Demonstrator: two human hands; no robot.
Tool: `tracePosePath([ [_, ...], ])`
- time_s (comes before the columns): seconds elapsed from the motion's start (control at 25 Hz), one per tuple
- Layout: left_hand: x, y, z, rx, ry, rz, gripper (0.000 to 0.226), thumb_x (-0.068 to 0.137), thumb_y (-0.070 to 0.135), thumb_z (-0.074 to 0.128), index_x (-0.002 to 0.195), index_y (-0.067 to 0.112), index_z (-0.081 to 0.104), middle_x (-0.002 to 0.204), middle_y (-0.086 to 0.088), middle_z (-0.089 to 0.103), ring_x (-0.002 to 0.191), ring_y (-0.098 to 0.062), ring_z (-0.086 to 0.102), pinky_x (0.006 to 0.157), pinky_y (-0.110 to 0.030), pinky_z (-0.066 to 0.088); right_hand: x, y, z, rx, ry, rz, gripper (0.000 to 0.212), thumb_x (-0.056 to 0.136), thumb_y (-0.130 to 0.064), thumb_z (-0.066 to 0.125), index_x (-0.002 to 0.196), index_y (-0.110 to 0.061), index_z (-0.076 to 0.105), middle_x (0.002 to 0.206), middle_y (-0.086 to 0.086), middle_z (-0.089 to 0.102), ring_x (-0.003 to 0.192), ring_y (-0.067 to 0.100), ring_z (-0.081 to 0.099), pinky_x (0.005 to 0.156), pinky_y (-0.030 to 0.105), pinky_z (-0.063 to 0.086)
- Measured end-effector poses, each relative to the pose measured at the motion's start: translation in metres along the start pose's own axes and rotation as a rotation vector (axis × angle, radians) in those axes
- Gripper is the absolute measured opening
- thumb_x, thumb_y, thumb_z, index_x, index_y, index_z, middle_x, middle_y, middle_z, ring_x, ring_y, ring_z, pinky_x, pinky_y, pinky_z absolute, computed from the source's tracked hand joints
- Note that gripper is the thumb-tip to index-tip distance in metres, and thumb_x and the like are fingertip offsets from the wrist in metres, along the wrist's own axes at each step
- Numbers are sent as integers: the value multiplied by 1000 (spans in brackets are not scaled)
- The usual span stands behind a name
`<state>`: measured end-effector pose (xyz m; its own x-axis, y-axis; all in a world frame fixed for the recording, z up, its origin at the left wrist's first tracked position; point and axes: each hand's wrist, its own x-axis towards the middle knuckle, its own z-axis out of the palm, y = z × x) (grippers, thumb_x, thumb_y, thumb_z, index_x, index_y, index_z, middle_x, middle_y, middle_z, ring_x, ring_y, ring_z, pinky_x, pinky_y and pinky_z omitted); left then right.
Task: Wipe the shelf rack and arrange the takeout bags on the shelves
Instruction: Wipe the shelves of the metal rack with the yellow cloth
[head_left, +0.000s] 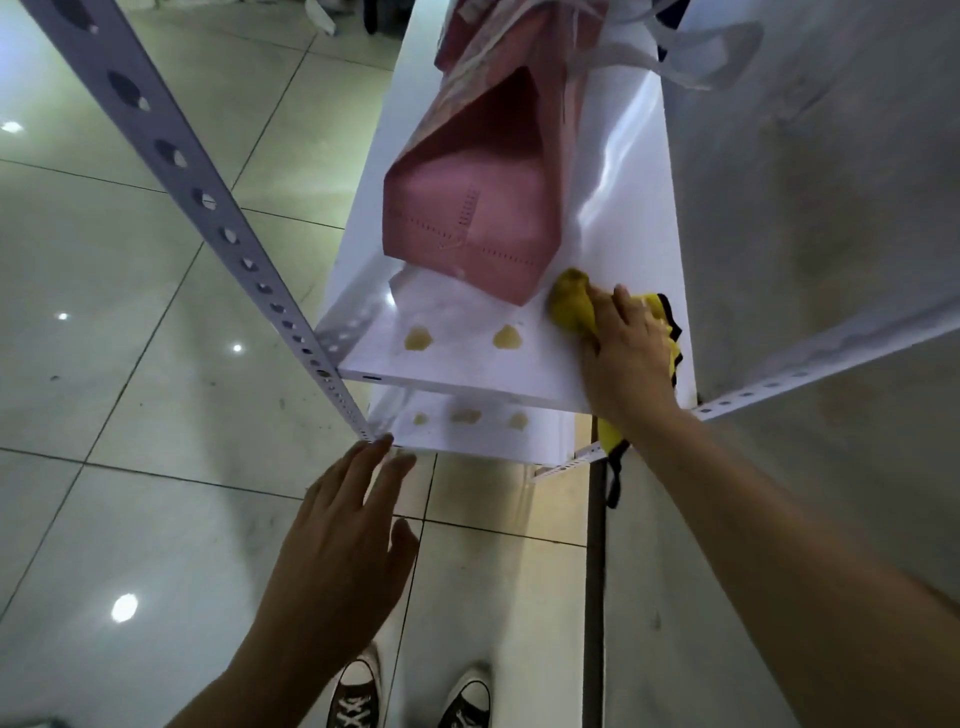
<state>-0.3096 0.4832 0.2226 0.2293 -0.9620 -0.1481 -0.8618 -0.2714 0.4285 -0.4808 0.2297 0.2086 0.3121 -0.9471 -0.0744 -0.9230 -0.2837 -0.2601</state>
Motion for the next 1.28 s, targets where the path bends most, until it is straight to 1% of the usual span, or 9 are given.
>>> tracePosePath([
  [0.12,33,-9,-4,46,55,11,69,86,15,69,149,10,41,158,-18,36,143,-38,39,108,-52,44,27,-9,-4,29,-1,-25,54,102,-23,46,155,-20,36,161,11,31,146,36,27,120,48,18],
  [0.28,54,-16,-10,80,10,-48,81,92,21,62,160,17,17,166,-16,14,153,-33,16,117,-49,34,-49,-18,8,48,86,-71,54,96,-9,55,150,-13,46,156,16,40,144,41,33,118,55,24],
  [0.4,54,-23,-8,100,8,-37,83,91,22,65,159,15,18,167,-14,14,153,-32,16,118,-44,27,-87,-25,18,29,68,-178,55,94,-9,61,148,-13,49,154,16,44,143,42,36,117,59,28],
  [0.48,55,-26,-8,86,30,-31,83,90,24,66,158,11,21,166,-12,18,153,-30,19,118,-38,23,-73,-28,17,40,65,-216,54,94,-9,61,147,-14,50,152,15,46,141,41,38,116,58,29],
  [0.6,53,-32,-3,93,37,-8,86,92,30,62,160,10,13,168,-8,7,155,-25,9,117,-31,13,-50,-43,17,16,69,-174,54,96,-11,58,148,-15,47,153,12,46,141,37,38,117,51,28],
  [0.84,46,-36,-4,73,-4,-5,85,98,35,50,160,12,-4,168,-6,-11,155,-24,-9,127,-40,12,-86,-75,26,5,63,-152,58,93,-9,59,149,-19,47,147,9,49,135,36,41,111,51,33],
  [1.04,44,-38,-1,33,38,15,77,99,22,50,159,7,5,168,-9,3,156,-23,3,124,-41,20,-52,-122,38,-127,55,-191,56,97,-14,43,152,-25,40,141,5,50,131,34,41,104,46,34],
  [1.2,42,-39,-8,-29,79,69,72,92,3,59,155,-2,24,163,-17,23,152,-28,22,120,-46,31,-86,-122,37,-64,81,-223,59,82,-3,64,139,-19,58,132,10,59,120,39,53,95,50,41],
  [1.28,42,-42,-10,-57,100,78,69,91,-2,60,153,-3,28,161,-19,28,150,-30,28,118,-47,35,-77,-129,38,-52,70,-236,57,86,-5,61,140,-20,56,135,9,57,123,38,50,100,49,38],
])
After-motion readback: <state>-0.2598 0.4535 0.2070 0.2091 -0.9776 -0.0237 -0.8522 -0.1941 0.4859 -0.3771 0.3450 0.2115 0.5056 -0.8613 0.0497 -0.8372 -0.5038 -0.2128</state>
